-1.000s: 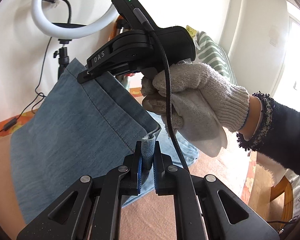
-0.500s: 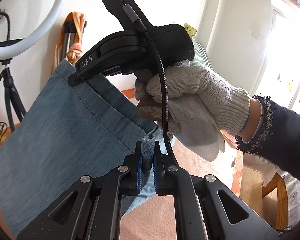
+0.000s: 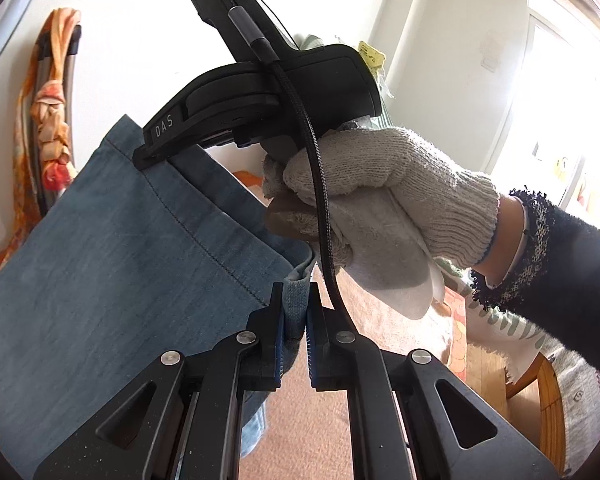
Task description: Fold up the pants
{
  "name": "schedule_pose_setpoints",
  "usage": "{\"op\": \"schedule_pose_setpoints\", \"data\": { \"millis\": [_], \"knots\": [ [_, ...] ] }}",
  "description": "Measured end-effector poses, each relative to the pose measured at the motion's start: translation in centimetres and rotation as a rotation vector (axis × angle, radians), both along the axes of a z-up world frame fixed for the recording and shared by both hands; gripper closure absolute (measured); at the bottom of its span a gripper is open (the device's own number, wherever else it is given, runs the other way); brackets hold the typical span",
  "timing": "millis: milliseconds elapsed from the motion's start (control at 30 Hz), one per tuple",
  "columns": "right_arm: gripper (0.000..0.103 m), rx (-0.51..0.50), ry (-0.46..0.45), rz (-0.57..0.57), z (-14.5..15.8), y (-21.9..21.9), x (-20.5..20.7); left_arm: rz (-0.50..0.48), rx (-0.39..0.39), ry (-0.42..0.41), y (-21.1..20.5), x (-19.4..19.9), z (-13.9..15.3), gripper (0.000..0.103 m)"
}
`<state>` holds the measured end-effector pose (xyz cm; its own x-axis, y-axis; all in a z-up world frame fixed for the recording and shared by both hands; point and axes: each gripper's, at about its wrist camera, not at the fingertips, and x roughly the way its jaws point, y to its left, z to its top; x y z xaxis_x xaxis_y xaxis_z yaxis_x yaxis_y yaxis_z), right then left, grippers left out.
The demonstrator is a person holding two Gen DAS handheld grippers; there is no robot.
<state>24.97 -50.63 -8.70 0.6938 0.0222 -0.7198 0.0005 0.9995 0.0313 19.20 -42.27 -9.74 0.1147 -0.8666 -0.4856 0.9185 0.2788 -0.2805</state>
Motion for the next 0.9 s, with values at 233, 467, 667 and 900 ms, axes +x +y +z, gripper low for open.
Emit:
{"op": "schedule_pose_setpoints", "data": {
  "millis": [233,467,667,900],
  "knots": [
    [0.098,-0.015,0.033,-0.051,-1.8,-4.4,0.2,-0.032,0.019,0.004,-3.1,0.8,-1.2,0.096],
    [0.098,-0.014,0.08,-0.088,-5.2,-7.2,0.5,-0.042,0.048,0.034,-4.9,1.4,-2.9,0.096],
    [0.098,-0.024,0.115,-0.097,-7.8,-8.2,1.3,-0.038,0.093,0.059,-6.4,2.5,-3.9,0.096],
    [0.098,-0.042,0.161,-0.113,-10.5,-8.4,2.2,-0.003,0.152,0.085,-4.4,3.4,-3.9,0.094]
  ]
}}
